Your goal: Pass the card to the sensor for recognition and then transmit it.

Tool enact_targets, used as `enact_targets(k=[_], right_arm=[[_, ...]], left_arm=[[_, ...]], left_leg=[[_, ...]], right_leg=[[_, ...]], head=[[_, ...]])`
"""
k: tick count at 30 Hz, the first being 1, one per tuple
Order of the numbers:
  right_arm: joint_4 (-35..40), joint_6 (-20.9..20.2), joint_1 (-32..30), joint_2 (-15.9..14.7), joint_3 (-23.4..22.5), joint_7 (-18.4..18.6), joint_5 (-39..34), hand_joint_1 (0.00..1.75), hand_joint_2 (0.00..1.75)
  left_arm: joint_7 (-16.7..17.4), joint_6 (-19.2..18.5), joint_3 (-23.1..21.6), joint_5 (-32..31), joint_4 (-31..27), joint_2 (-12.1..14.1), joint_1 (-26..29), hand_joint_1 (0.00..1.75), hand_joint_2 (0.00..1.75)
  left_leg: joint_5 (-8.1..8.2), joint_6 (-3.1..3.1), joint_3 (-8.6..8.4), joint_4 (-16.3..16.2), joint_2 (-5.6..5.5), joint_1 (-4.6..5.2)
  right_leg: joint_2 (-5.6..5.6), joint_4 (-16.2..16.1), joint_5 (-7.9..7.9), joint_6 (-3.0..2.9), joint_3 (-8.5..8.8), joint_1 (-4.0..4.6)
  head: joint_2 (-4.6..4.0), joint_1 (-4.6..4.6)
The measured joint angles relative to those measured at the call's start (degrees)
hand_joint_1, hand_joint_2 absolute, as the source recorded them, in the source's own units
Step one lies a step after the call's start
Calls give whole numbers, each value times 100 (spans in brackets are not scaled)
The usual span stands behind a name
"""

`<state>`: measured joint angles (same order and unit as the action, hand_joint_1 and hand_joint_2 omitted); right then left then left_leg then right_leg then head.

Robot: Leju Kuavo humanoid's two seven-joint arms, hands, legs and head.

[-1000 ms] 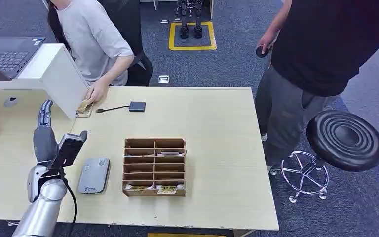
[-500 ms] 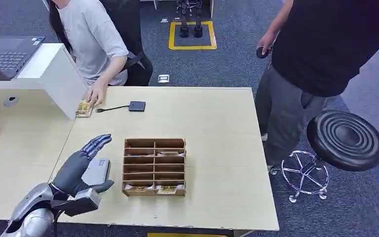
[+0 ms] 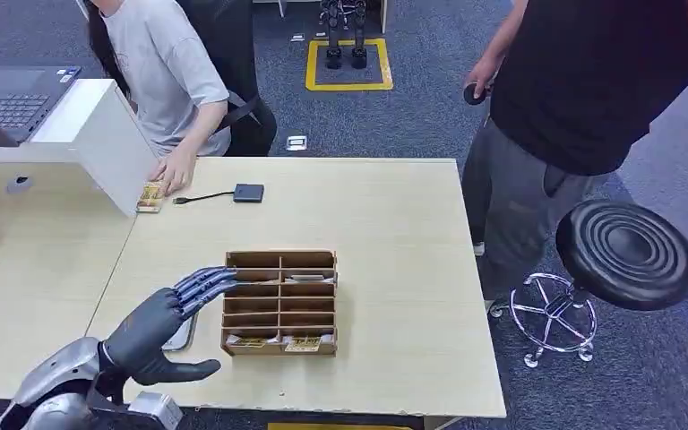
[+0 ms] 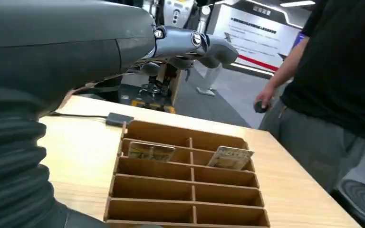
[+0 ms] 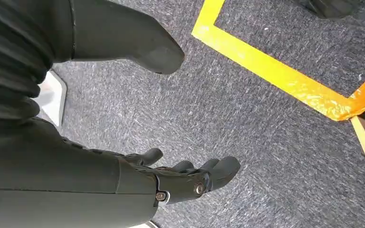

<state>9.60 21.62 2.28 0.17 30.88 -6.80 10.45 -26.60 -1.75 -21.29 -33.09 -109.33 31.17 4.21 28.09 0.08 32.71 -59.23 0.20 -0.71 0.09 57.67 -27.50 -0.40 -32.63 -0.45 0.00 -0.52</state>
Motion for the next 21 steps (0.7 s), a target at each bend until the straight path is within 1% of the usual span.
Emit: enact_targets(k=[11,13,17,19,20,21], right_arm=[[0,-7,-2,0,-2,0,-15,0,175],[0,-9,-4,0,-2,13,-15,0,175],[-7,-9,-19,0,-2,37,-15,0,175],[-9,-7,-31,0,-2,57,-11,0,175],[-9,-7,-35,0,-2,57,-7,0,175],[-11,-4,-37,0,0,55,2,0,175]], left_arm=[[0,7,-105,-44,-107,37,-1,0,175],[4,57,-120,-180,-114,46,0,0,175],[243,300,-335,-921,-109,85,-1,0,175],[455,622,-576,-1547,-72,92,-4,0,175],[518,827,-690,-1770,-18,92,-11,0,175],[585,976,-799,-1851,48,88,-27,0,175]], left_leg=[[0,0,0,0,0,0],[0,0,0,0,0,0],[1,0,1,0,0,0],[1,1,1,0,0,1],[2,1,1,0,0,1],[2,1,1,0,0,1]], right_leg=[[0,0,0,0,0,0],[0,0,0,0,0,0],[0,0,-1,0,0,0],[0,-1,-1,0,-1,0],[0,-1,-1,0,-1,-1],[0,-1,-1,0,-2,-1]], head=[[0,-2],[2,-2],[0,-2],[0,-2],[0,0],[0,0]])
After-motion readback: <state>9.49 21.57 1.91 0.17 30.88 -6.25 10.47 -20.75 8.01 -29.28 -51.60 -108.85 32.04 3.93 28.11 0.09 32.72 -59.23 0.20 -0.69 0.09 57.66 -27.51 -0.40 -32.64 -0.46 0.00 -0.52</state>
